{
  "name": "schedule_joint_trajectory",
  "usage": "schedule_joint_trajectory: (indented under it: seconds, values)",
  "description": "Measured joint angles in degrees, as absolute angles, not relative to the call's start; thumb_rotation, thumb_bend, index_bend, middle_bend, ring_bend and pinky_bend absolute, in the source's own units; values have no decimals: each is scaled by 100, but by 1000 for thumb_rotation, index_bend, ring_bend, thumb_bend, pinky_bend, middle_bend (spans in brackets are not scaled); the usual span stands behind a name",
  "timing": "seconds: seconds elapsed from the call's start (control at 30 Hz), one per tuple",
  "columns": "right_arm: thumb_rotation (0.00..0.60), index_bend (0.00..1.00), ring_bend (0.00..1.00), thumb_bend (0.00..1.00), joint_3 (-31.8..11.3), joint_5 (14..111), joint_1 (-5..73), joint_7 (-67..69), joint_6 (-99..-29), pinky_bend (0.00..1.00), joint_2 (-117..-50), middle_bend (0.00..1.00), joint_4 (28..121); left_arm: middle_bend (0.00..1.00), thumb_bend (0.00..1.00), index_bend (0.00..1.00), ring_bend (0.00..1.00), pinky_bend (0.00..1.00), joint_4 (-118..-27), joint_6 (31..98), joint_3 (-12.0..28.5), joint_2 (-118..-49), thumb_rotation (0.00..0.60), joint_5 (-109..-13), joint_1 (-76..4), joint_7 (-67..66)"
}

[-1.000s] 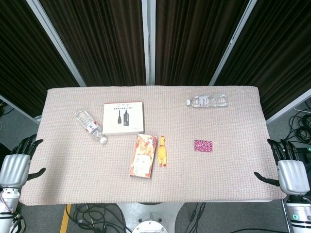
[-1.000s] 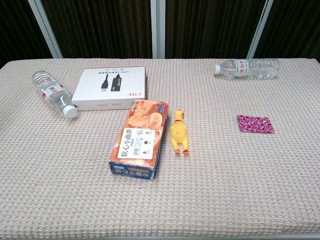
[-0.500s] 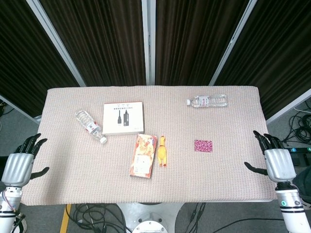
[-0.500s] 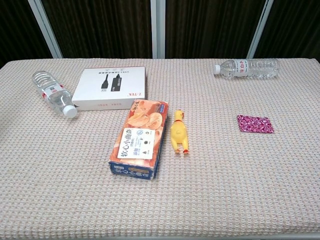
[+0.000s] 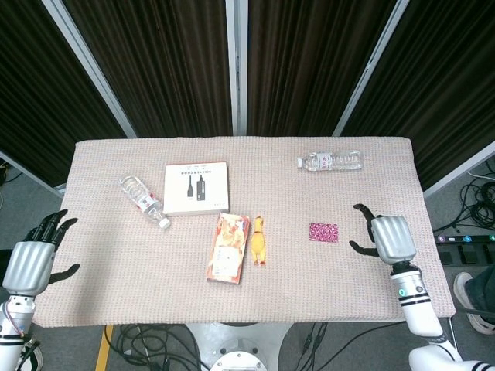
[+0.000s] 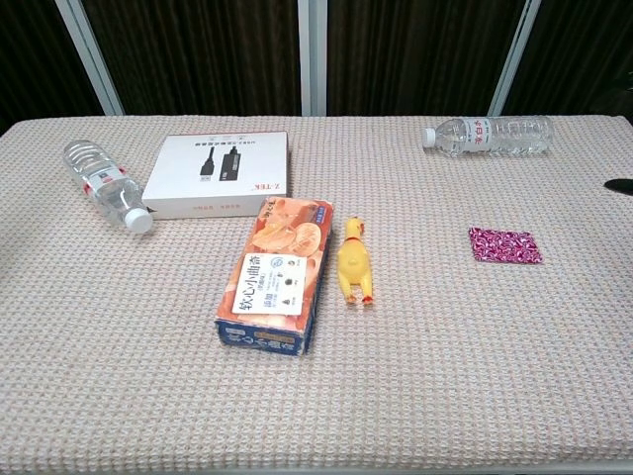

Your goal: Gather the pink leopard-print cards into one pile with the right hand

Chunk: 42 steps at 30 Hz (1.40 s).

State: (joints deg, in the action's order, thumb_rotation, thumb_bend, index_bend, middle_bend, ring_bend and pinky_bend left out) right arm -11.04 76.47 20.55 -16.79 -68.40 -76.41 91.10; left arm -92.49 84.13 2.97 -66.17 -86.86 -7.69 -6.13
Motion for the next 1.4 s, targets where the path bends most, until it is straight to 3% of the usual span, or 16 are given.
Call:
schedule_joint_trajectory:
  seconds: [0.1,0.2,0.3,0.5,0.73,1.17,1.4]
  values:
    - [594,284,954,186,-1135,7517,2219,-1965,-6677,940,-7713,1000,9157,185,0,217,133,302,-9222,8434,294,-6629,600,-8690,-763,-603]
    - [600,318,997,312,-1138,7311,2339,-2215,-6488,993,-7727,1000,9268,185,0,217,132,302,-9198,8440,296,-6627,600,-8684,-760,-577]
    - [600,337,1000,426,-1091,7066,2438,-2507,-6248,1000,-7661,1000,9394,185,0,217,133,302,-9174,8428,305,-6615,600,-8660,-765,-521]
    - [600,335,1000,556,-833,6573,2675,-2882,-5464,1000,-7375,1000,9579,185,0,217,133,302,-9102,8371,303,-6649,600,-8619,-783,-463]
    - [600,334,1000,519,-509,6565,2915,-2839,-5091,1000,-7370,1000,9460,185,0,217,133,302,-9096,8391,265,-6656,600,-8618,-752,-508]
    - [600,335,1000,705,-450,6159,3276,-2656,-4740,1000,-7759,1000,9064,185,0,217,133,302,-9028,8326,254,-6648,600,-8568,-758,-404]
    - [600,310,1000,699,-376,6242,3287,-2716,-5021,1000,-7956,1000,8929,185,0,217,133,302,-9040,8309,257,-6622,600,-8552,-765,-390]
